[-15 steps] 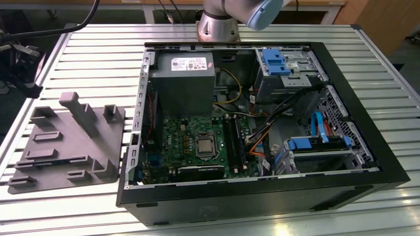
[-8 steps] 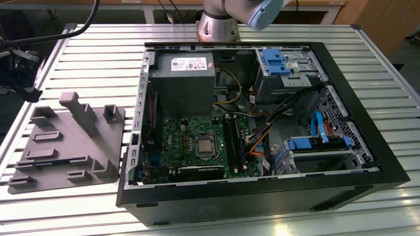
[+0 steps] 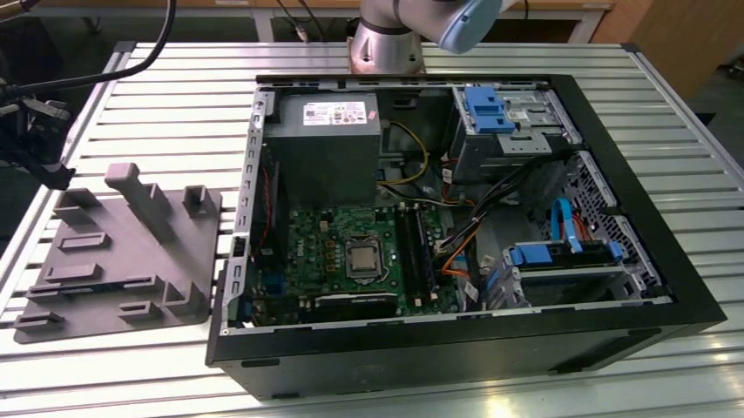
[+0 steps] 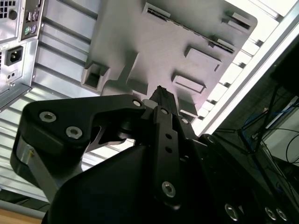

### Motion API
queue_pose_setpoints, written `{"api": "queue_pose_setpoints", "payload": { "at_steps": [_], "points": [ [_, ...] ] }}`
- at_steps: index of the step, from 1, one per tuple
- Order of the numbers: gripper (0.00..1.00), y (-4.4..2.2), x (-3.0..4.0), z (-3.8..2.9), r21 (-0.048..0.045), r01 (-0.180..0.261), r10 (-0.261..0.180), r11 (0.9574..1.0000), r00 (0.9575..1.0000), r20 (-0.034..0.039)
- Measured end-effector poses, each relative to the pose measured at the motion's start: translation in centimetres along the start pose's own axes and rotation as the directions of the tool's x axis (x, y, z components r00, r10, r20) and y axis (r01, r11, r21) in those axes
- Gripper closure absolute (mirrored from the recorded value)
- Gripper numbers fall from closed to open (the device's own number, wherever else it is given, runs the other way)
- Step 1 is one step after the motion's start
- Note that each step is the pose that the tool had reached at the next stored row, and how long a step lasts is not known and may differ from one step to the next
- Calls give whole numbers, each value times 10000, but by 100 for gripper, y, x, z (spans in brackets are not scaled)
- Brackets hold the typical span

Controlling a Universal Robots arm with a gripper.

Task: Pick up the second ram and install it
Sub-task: 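Reach for the second ram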

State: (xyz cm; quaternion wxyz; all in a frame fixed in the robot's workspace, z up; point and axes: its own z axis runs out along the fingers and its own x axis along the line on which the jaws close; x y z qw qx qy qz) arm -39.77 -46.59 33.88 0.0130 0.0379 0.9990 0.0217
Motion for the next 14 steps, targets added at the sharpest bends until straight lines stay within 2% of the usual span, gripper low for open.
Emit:
{"api": "queue_pose_setpoints", "payload": {
  "at_steps": [14],
  "points": [
    [89,-64,31,95,0,0,0,10000,10000,-1]
  ]
}}
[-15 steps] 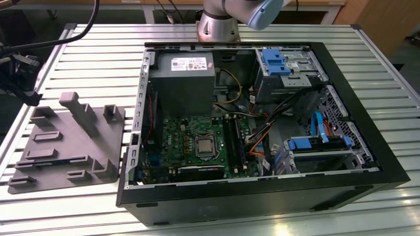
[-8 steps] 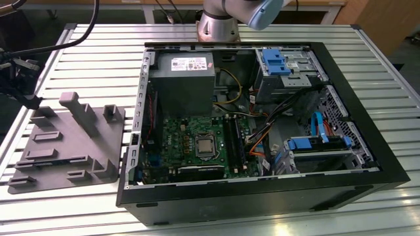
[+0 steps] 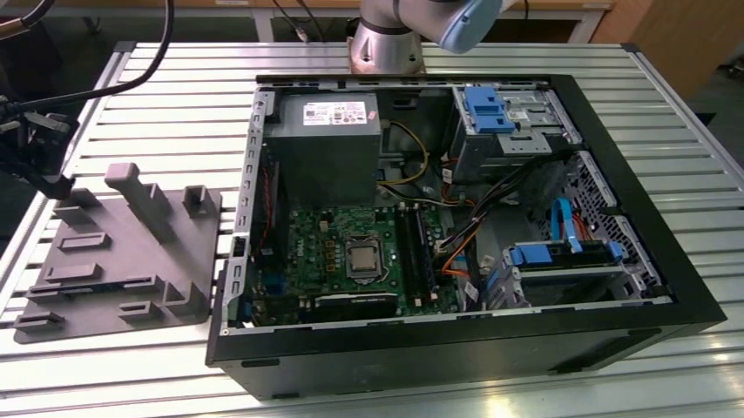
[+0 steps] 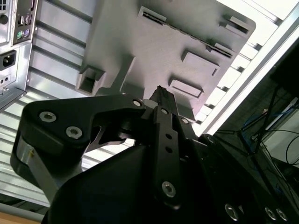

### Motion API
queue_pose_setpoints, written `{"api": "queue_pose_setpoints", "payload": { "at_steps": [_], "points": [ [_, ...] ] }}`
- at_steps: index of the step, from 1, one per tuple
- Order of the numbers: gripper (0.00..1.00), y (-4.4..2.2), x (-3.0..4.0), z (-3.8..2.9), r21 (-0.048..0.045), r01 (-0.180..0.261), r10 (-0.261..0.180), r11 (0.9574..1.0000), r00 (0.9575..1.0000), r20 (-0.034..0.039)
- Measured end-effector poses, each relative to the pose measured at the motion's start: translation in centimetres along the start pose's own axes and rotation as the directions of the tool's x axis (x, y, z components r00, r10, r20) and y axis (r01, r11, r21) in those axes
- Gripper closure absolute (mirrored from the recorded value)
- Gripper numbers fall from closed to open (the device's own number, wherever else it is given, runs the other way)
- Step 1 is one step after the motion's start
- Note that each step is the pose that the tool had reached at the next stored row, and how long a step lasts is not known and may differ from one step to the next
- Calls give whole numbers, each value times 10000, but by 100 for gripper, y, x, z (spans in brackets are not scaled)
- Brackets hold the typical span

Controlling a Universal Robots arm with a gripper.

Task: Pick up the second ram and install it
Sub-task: 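Reach for the second ram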

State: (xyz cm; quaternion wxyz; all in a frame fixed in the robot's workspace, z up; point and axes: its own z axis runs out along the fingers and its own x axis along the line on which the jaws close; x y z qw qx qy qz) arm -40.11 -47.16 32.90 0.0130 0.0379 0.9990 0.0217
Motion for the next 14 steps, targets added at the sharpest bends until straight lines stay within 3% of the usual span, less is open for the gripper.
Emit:
{"api": "queue_pose_setpoints", "payload": {
  "at_steps": [14],
  "points": [
    [89,-34,31,64,-1,0,0,10000,10000,0]
  ]
}}
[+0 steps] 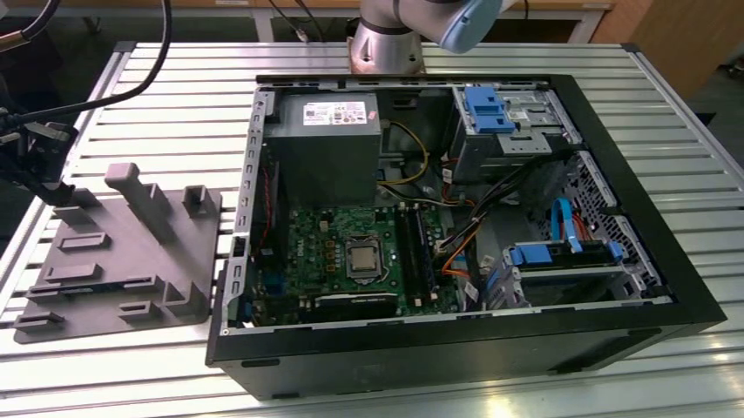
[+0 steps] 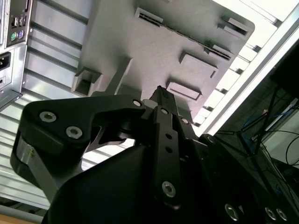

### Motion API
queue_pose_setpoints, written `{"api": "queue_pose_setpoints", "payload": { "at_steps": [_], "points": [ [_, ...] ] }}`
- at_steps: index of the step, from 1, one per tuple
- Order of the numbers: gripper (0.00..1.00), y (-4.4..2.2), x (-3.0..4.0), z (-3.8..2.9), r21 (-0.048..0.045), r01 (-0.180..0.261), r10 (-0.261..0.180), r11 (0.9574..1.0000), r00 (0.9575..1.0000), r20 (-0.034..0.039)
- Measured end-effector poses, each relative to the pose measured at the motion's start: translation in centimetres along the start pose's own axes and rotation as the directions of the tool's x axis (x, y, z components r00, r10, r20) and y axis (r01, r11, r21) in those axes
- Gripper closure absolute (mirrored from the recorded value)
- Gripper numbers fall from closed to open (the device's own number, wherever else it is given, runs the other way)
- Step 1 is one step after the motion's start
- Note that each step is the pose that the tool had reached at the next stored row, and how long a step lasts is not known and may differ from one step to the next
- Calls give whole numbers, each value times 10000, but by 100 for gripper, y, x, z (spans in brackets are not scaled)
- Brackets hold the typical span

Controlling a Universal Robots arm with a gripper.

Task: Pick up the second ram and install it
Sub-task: 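Reach for the second ram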

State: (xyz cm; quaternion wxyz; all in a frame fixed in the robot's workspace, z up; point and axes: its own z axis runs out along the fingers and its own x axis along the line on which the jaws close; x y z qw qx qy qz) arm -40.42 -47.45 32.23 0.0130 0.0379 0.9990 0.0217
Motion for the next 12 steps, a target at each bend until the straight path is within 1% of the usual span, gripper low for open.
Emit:
{"api": "queue_pose_setpoints", "payload": {
  "at_steps": [6,12],
  "points": [
    [89,-8,10,21,0,0,0,10000,10000,0],
    [89,-21,38,51,1,0,0,10000,10000,0]
  ]
}}
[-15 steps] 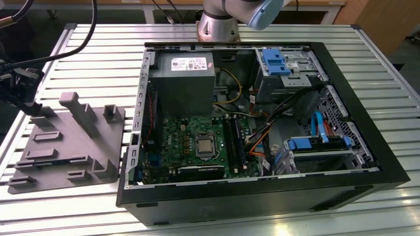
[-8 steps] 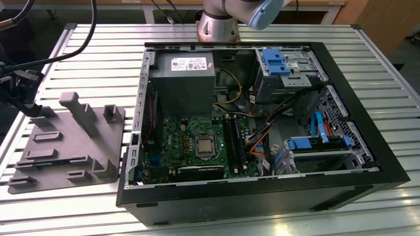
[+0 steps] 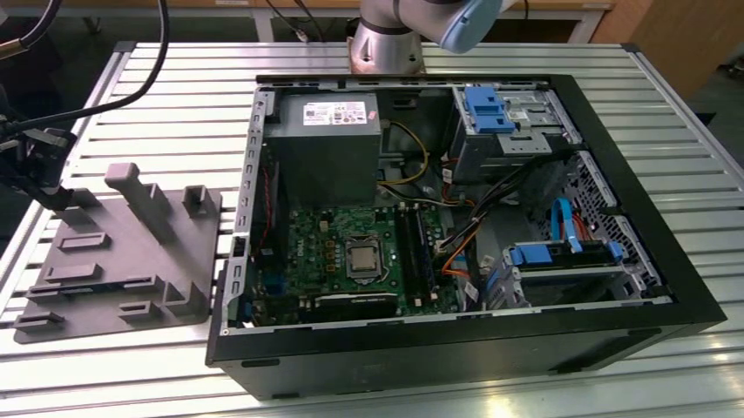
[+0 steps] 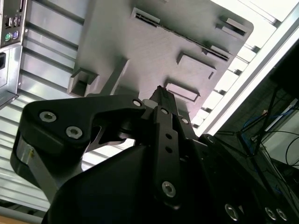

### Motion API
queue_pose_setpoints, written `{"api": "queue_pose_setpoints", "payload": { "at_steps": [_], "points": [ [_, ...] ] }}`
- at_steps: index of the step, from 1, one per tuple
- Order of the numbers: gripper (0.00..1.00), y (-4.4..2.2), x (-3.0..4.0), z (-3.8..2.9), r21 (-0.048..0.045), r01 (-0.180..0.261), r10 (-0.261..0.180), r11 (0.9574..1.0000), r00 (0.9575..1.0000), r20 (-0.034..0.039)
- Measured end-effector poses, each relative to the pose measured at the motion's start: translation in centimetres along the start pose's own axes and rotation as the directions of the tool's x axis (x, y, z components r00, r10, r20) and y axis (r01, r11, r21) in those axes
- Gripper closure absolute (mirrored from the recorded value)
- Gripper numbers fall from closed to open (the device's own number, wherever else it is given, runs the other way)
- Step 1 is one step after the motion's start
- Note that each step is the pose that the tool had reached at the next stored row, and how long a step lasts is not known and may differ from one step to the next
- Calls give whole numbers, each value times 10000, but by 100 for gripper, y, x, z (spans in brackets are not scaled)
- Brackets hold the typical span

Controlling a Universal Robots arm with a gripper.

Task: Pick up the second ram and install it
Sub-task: 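Reach for the second ram, then pick up the second ram and move it above second insertion slot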

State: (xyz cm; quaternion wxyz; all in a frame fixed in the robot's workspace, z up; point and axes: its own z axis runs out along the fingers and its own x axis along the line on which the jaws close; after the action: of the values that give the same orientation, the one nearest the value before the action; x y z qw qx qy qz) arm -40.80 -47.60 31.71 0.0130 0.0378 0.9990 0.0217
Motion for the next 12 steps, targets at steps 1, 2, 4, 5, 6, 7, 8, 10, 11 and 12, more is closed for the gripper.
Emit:
{"api": "queue_pose_setpoints", "payload": {
  "at_steps": [1,2,4,5,6,7,8,10,11,12],
  "points": [
    [89,-3,6,5,0,0,0,10000,10000,0],
    [89,-5,13,9,0,0,0,10000,10000,0],
    [89,-10,26,18,-1,0,0,10000,10000,0],
    [89,-12,32,22,-1,0,0,10000,10000,0],
    [89,-14,35,25,-1,0,0,10000,10000,0],
    [89,-14,36,25,-1,1,-1,10000,10000,1],
    [89,-14,36,25,-1,1,-1,10000,10000,0],
    [89,-14,43,25,-1,0,0,10000,10000,0],
    [89,-14,43,24,0,0,0,10000,10000,-1],
    [89,-14,43,25,0,0,0,10000,10000,0]
  ]
}}
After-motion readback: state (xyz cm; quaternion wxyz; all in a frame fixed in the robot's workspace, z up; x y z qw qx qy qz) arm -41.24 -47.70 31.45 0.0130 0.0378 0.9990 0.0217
